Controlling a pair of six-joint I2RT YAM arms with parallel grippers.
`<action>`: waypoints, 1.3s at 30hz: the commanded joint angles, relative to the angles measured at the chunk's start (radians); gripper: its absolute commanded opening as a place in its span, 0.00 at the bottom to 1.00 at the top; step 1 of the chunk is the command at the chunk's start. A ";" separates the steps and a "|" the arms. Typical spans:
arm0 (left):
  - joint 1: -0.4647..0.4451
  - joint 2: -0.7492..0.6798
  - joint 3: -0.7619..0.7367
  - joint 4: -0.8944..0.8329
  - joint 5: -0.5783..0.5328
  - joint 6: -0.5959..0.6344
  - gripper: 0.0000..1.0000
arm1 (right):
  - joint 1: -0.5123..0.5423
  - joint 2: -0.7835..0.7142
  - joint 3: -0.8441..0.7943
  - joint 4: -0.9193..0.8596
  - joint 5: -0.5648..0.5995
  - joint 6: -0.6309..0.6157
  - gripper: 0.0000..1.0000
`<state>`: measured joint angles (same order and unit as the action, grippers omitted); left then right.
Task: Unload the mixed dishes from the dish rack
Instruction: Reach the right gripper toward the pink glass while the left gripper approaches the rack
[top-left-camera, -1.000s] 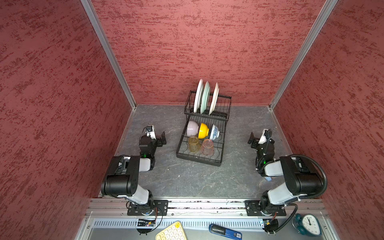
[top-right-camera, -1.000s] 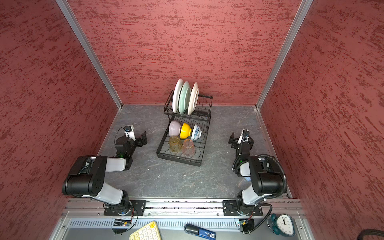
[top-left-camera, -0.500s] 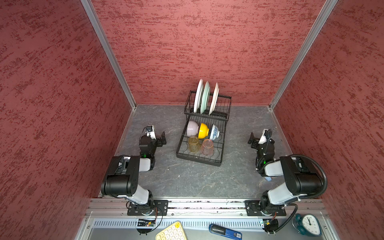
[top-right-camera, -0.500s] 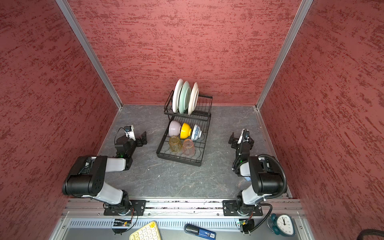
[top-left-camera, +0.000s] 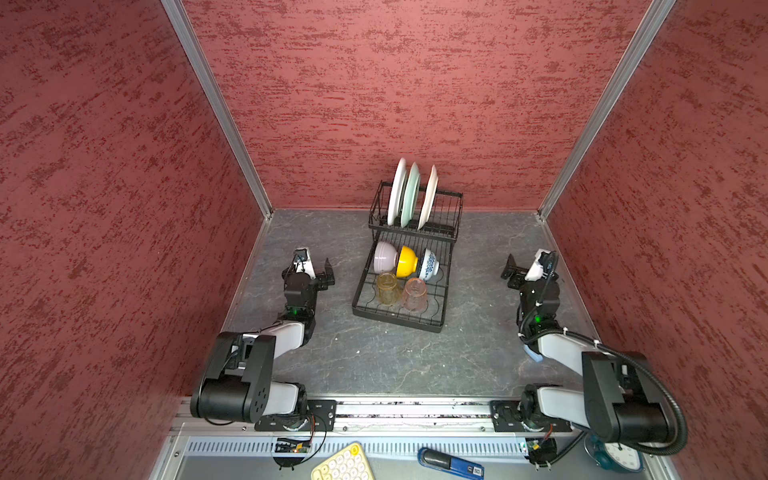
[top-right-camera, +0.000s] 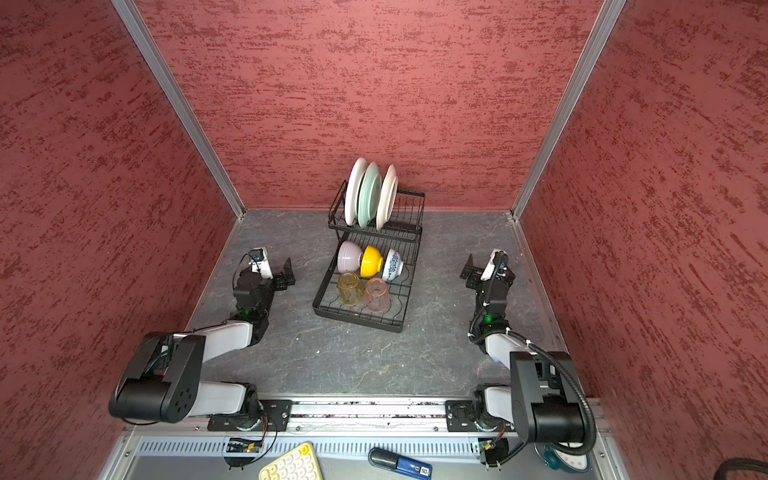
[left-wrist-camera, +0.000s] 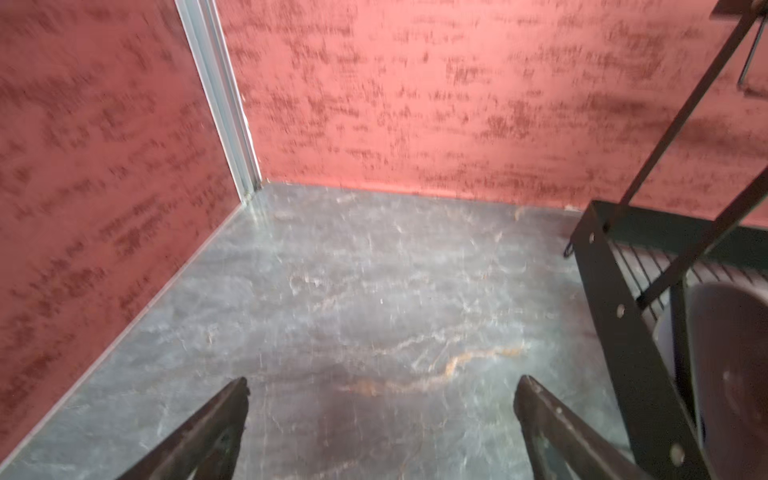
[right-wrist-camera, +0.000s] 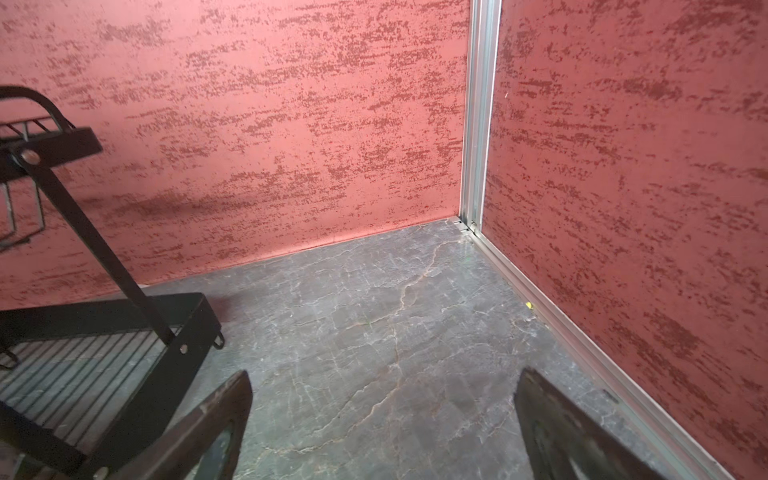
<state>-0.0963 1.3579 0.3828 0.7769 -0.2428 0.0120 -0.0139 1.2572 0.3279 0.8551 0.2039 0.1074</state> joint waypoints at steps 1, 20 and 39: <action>-0.027 -0.053 0.016 -0.120 -0.145 -0.021 1.00 | 0.006 -0.050 0.017 -0.121 -0.028 0.041 0.99; -0.304 -0.400 0.192 -0.883 -0.341 -0.296 1.00 | 0.253 -0.343 0.208 -0.940 -0.067 0.263 0.99; -0.332 -0.442 0.237 -0.886 -0.154 -0.281 0.99 | 0.818 -0.004 0.485 -1.000 0.005 0.426 0.99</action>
<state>-0.4232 0.9482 0.6338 -0.1379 -0.4343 -0.2798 0.7502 1.2083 0.7418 -0.1379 0.1680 0.5064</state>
